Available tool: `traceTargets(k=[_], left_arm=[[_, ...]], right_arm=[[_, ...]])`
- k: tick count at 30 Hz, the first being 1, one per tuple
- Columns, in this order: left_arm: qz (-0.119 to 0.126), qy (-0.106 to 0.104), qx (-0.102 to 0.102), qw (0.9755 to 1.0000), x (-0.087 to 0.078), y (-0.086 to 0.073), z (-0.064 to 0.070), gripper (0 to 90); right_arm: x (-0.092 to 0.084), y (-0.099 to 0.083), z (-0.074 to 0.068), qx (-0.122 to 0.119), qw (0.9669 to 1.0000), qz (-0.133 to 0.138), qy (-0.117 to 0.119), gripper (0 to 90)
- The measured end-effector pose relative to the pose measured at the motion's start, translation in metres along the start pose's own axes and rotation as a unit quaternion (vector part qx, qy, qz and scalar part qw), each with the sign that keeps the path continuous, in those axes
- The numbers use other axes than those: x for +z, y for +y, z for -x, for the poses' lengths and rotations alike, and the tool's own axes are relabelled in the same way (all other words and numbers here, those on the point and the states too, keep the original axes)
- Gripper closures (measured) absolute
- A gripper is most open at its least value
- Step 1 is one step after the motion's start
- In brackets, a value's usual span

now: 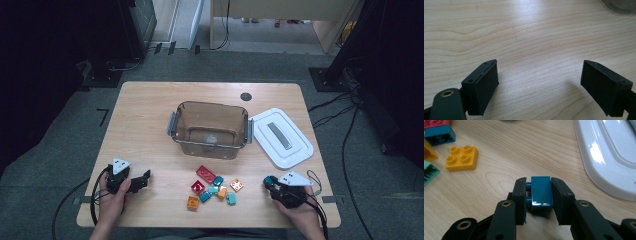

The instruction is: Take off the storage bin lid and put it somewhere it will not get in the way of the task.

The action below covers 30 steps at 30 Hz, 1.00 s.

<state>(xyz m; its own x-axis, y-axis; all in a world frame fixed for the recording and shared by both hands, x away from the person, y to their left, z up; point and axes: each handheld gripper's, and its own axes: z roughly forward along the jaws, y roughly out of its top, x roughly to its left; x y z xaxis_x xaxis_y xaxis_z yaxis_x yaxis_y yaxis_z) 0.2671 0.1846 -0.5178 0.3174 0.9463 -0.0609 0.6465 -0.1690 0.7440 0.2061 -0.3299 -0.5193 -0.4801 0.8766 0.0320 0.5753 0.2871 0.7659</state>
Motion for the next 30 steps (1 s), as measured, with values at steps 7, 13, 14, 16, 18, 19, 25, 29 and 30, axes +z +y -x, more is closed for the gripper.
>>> traceTargets(k=[7,13,14,16,18,19,25,29,30], left_arm=[[-0.001,0.001,0.001,1.0000,0.000,0.000,0.000,14.5],[0.000,0.000,-0.001,1.0000,0.000,0.000,0.000,14.6],[0.000,0.000,-0.001,1.0000,0.000,0.000,0.000,14.6],[-0.001,0.001,0.001,1.0000,0.000,0.000,0.000,14.5],[-0.001,0.002,0.002,1.0000,0.000,0.000,0.001,14.6],[0.000,0.003,0.001,1.0000,0.001,0.000,0.001,14.5],[0.000,0.001,-0.001,1.0000,0.000,0.000,0.000,14.6],[0.002,-0.003,-0.005,1.0000,0.000,0.000,-0.001,14.5],[0.002,-0.003,-0.005,1.0000,0.000,0.000,-0.001,14.5]], right_arm=[[-0.005,0.010,0.001,0.020,0.9994,0.022,0.017,67.8],[-0.014,0.026,0.002,0.027,0.9978,0.049,0.036,67.8],[-0.016,0.030,0.002,0.029,0.9973,0.055,0.039,67.8],[-0.021,0.038,0.004,0.032,0.9960,0.070,0.047,67.8],[-0.026,0.047,0.006,0.034,0.9947,0.081,0.053,67.8],[-0.029,0.052,0.007,0.034,0.9942,0.087,0.054,67.9],[-0.044,0.081,0.015,0.028,0.9921,0.112,0.049,67.8],[-0.051,0.103,0.016,0.016,0.9922,0.114,0.047,67.8],[-0.052,0.108,0.016,0.014,0.9919,0.116,0.050,67.8]])
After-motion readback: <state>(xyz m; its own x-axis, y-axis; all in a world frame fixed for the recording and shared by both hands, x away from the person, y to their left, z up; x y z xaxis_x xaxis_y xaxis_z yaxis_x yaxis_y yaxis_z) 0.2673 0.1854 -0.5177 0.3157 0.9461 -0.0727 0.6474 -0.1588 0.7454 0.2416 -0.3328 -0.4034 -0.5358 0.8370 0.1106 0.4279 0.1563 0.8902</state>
